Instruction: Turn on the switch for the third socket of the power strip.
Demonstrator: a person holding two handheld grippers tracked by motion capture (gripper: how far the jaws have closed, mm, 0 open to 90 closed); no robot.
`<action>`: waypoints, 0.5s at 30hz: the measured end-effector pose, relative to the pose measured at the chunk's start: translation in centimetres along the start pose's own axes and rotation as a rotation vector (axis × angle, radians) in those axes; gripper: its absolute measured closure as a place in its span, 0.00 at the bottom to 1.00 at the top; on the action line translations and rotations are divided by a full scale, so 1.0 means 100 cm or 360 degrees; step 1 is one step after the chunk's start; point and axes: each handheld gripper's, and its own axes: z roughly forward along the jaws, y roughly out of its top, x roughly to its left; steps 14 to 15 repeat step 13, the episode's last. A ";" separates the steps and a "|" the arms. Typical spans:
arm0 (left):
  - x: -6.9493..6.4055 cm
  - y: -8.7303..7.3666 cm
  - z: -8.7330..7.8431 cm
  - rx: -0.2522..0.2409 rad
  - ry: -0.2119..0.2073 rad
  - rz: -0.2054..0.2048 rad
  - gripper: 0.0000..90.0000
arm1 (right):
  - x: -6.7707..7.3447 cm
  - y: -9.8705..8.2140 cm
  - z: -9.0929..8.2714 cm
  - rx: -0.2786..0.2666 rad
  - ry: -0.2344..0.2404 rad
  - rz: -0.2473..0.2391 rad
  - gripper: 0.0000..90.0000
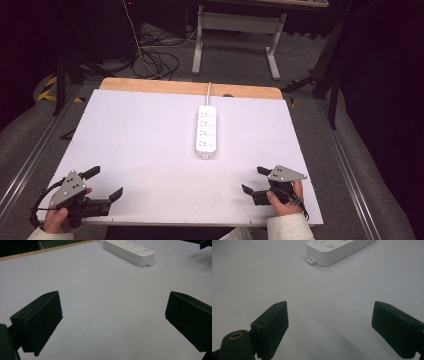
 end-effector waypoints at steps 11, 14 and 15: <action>0.001 0.000 0.001 0.0014 -0.0009 -0.0035 0.01 | -0.001 -0.002 0.001 0.0001 -0.0029 0.0004 0.17; 0.003 0.000 0.002 0.0004 -0.0020 -0.0050 0.01 | -0.002 -0.003 0.001 -0.0007 -0.0057 0.0010 0.17; 0.003 0.000 0.002 0.0004 -0.0020 -0.0050 0.01 | -0.002 -0.003 0.001 -0.0007 -0.0057 0.0010 0.17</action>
